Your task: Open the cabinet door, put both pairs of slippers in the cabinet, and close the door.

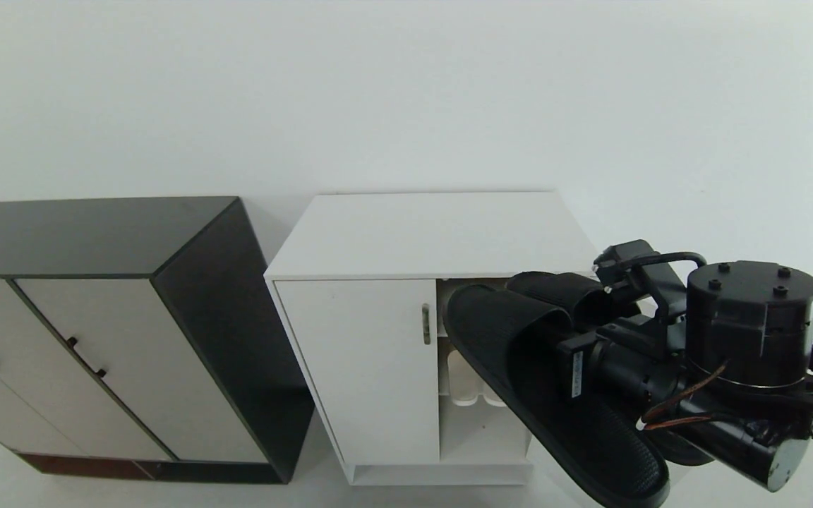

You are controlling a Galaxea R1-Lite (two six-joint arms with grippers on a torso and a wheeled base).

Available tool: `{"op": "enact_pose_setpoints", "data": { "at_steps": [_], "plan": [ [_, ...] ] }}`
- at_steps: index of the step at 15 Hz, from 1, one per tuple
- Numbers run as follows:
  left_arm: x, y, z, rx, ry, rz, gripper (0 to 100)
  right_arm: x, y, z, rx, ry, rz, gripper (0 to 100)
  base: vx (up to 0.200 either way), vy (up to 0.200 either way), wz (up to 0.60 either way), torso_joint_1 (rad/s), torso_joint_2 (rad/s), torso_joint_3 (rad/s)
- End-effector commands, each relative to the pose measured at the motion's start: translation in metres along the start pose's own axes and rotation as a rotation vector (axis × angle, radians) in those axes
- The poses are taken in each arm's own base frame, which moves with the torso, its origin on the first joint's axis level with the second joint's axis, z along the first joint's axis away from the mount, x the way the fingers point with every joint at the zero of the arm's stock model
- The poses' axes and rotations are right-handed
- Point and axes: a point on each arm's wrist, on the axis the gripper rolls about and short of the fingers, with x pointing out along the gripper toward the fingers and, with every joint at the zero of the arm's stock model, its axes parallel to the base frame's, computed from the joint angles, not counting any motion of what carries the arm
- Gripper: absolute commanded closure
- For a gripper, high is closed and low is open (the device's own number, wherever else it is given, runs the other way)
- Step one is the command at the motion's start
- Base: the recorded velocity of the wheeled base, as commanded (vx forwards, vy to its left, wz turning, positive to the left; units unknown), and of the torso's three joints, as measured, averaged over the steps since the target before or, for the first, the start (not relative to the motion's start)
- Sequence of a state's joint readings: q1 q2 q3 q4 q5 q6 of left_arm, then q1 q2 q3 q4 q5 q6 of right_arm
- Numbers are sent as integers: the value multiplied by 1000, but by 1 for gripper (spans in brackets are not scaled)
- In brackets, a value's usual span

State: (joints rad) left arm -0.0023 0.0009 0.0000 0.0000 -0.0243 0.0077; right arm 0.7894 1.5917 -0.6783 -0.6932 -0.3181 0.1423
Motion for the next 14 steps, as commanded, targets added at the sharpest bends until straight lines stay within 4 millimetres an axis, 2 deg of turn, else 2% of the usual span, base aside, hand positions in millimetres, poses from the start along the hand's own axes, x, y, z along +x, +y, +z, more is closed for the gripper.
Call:
{"op": "enact_pose_setpoints", "data": {
  "at_steps": [1, 4, 14],
  "plan": [
    [0, 0, 0, 0, 1, 1, 100, 3, 0, -3, -4, 12, -4, 100, 0, 0, 0, 0, 0, 0],
    [0, 0, 0, 0, 1, 1, 100, 3, 0, -4, -5, 15, -4, 100, 0, 0, 0, -150, 367, 202],
    [0, 0, 0, -3, 1, 1, 100, 3, 0, -5, -7, 18, -3, 100, 0, 0, 0, -217, 535, 311]
  ]
}}
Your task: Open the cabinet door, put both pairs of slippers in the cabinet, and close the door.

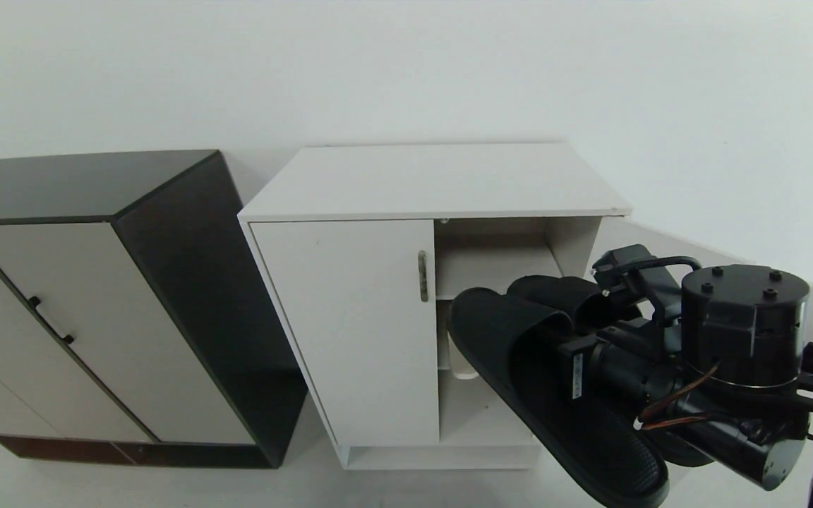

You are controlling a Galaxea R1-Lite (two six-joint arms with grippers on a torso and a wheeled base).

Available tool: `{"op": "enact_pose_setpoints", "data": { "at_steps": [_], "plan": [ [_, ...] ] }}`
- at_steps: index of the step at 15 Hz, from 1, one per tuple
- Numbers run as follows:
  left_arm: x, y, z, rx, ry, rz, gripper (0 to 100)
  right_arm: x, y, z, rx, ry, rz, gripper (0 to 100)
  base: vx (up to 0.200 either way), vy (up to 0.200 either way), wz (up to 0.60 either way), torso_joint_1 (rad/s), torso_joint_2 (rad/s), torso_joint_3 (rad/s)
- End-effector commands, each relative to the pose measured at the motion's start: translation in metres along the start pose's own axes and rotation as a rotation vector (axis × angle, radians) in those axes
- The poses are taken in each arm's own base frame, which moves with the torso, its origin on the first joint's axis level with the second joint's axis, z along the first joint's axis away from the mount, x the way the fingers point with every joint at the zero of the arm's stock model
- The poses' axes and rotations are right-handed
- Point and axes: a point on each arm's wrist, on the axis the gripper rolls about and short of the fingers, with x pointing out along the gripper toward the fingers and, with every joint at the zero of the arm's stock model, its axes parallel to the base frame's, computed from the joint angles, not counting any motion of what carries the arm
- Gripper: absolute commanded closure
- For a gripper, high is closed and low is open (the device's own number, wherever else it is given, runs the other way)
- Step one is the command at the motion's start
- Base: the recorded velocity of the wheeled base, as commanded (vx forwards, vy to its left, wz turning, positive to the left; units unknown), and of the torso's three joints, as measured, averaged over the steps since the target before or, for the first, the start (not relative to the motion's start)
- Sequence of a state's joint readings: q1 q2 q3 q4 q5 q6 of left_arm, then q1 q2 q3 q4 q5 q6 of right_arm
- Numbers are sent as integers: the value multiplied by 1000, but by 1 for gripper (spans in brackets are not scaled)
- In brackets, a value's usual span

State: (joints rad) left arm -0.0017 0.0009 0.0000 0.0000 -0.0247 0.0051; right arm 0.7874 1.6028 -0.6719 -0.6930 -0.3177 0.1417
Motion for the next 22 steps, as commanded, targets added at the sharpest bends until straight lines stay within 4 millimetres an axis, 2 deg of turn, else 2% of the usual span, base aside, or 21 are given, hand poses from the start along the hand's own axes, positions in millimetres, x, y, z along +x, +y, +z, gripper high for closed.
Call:
{"op": "enact_pose_setpoints", "data": {
  "at_steps": [1, 13, 19, 22],
  "plan": [
    [0, 0, 0, -1, 1, 2, 100, 0, 0, 0, -1, 1, -1, 100, 0, 0, 0, -183, 540, 325],
    [0, 0, 0, -1, 1, 2, 100, 0, 0, -3, -13, 9, 0, 100, 0, 0, 0, -146, 477, 325],
    [0, 0, 0, -1, 1, 2, 100, -1, 0, -3, -13, 9, 0, 100, 0, 0, 0, -49, 432, 372],
    [0, 0, 0, -1, 1, 0, 100, 0, 0, -4, -9, -1, 3, 100, 0, 0, 0, -2, 131, 115]
  ]
}}
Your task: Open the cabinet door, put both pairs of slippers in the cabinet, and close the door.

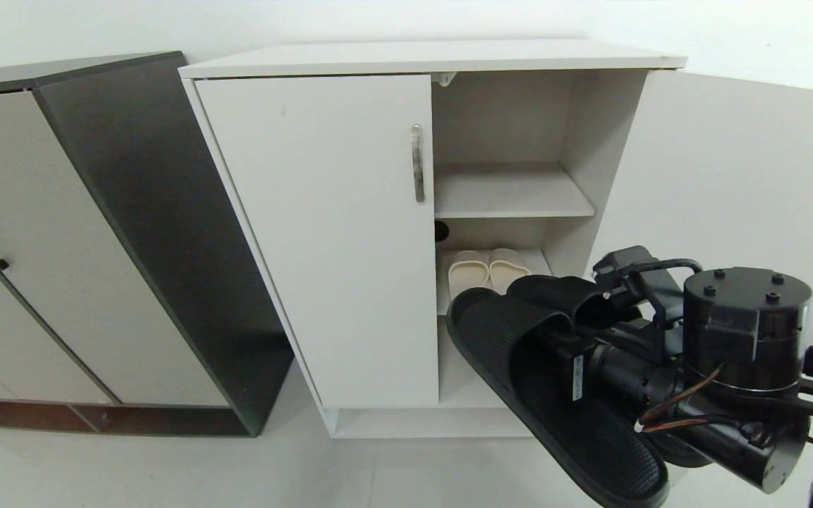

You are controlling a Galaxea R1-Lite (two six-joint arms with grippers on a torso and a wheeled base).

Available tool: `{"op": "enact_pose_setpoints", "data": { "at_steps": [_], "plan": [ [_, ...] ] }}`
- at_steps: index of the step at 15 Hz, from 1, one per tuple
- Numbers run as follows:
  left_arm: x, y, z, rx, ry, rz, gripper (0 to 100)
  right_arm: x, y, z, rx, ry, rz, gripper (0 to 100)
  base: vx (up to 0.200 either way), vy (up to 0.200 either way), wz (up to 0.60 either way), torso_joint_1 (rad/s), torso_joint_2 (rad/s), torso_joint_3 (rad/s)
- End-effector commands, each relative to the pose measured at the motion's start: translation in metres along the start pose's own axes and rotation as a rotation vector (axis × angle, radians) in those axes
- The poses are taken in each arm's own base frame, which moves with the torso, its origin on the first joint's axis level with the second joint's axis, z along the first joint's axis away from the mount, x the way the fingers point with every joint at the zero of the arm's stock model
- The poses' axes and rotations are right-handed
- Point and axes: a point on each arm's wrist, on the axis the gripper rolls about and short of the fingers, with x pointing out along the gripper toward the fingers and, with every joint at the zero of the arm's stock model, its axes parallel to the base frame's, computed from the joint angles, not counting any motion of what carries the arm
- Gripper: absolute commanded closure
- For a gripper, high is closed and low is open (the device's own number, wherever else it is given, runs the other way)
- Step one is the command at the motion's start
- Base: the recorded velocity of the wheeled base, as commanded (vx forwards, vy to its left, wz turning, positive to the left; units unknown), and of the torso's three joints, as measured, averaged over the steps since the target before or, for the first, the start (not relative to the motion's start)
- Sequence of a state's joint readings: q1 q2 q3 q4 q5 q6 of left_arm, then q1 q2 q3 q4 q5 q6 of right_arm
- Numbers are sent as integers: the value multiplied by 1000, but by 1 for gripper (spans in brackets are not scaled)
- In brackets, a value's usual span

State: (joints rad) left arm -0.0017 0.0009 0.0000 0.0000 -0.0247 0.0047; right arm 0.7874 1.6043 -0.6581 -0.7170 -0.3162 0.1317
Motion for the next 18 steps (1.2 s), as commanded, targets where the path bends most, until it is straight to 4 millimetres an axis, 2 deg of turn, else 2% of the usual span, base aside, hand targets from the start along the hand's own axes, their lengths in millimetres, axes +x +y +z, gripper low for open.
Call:
{"op": "enact_pose_setpoints", "data": {
  "at_steps": [1, 4, 8, 12, 15, 18],
  "plan": [
    [0, 0, 0, 0, 1, 0, 100, 1, 0, -3, -6, 9, -2, 100, 0, 0, 0, 0, 0, 0],
    [0, 0, 0, 1, 1, 2, 100, 4, 2, -5, -42, 7, -3, 100, 0, 0, 0, 0, 0, 0],
    [0, 0, 0, 1, 1, 0, 100, 32, 21, -1, 9, -12, -130, 100, 0, -200, 0, 1, 2, 6],
    [0, 0, 0, 1, 1, 0, 100, 45, 42, 18, 53, 59, -214, 100, 0, 0, 0, 0, 0, 0],
    [0, 0, 0, 1, 1, 0, 100, 74, 57, 34, 94, 42, -292, 100, 0, 0, 0, 0, 0, 0],
    [0, 0, 0, 1, 1, 0, 100, 99, 67, 41, 102, -9, -363, 100, 0, 0, 0, 0, 0, 0]
  ]
}}
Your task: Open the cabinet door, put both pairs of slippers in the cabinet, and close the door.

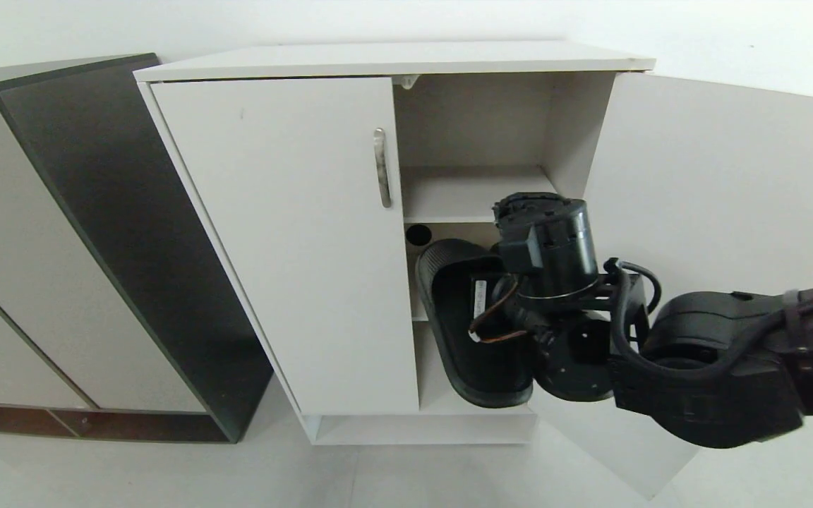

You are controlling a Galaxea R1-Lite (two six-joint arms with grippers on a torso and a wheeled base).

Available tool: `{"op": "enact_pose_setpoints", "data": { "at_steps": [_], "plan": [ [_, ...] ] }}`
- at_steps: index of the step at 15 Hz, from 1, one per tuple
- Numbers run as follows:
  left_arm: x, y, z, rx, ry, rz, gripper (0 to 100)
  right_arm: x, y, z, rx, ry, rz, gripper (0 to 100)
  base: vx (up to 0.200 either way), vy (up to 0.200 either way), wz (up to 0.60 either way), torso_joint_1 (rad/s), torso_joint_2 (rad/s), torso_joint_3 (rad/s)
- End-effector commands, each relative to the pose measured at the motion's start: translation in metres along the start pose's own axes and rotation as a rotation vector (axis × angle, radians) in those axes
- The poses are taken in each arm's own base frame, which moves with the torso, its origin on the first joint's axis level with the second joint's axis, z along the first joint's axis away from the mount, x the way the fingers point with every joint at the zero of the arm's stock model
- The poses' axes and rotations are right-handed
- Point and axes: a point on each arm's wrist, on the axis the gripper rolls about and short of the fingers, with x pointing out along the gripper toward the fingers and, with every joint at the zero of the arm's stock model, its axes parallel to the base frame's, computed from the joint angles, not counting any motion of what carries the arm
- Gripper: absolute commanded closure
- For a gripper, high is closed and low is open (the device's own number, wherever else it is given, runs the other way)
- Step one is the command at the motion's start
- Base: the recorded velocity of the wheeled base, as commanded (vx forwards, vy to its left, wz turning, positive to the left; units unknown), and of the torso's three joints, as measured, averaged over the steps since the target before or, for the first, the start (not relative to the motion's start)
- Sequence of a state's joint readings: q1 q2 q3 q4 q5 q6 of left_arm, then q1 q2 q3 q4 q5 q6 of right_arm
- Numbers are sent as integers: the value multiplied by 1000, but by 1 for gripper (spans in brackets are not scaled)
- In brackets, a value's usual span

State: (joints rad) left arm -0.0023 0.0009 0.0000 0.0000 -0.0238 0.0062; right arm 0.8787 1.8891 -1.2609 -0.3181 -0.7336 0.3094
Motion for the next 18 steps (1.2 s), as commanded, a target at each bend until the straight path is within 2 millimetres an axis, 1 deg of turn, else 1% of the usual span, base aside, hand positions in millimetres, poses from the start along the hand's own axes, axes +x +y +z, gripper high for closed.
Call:
{"op": "enact_pose_setpoints", "data": {
  "at_steps": [1, 5, 9, 11, 13, 18],
  "plan": [
    [0, 0, 0, 0, 1, 0, 100, 21, 15, -6, -22, -9, -30, 100, 0, 0, 0, 0, 0, 0],
    [0, 0, 0, 0, 1, 0, 100, 21, 16, 20, -47, -79, -29, 100, 0, 0, 0, 0, 0, 0],
    [0, 0, 0, 0, 1, 2, 100, 14, 11, 32, -65, -103, -30, 100, 0, 0, 0, 0, 0, 0],
    [0, 0, 0, 1, 1, 2, 100, 13, 11, 34, -69, -108, -29, 100, 0, 0, 0, 0, 0, 0],
    [0, 0, 0, 0, 1, 2, 100, 16, 7, 35, -66, -108, -41, 100, 0, 0, 0, 0, 0, 0],
    [0, 0, 0, 0, 1, 2, 100, 17, 5, 37, -65, -111, -47, 100, 200, 0, 0, 3, 1, 1]
  ]
}}
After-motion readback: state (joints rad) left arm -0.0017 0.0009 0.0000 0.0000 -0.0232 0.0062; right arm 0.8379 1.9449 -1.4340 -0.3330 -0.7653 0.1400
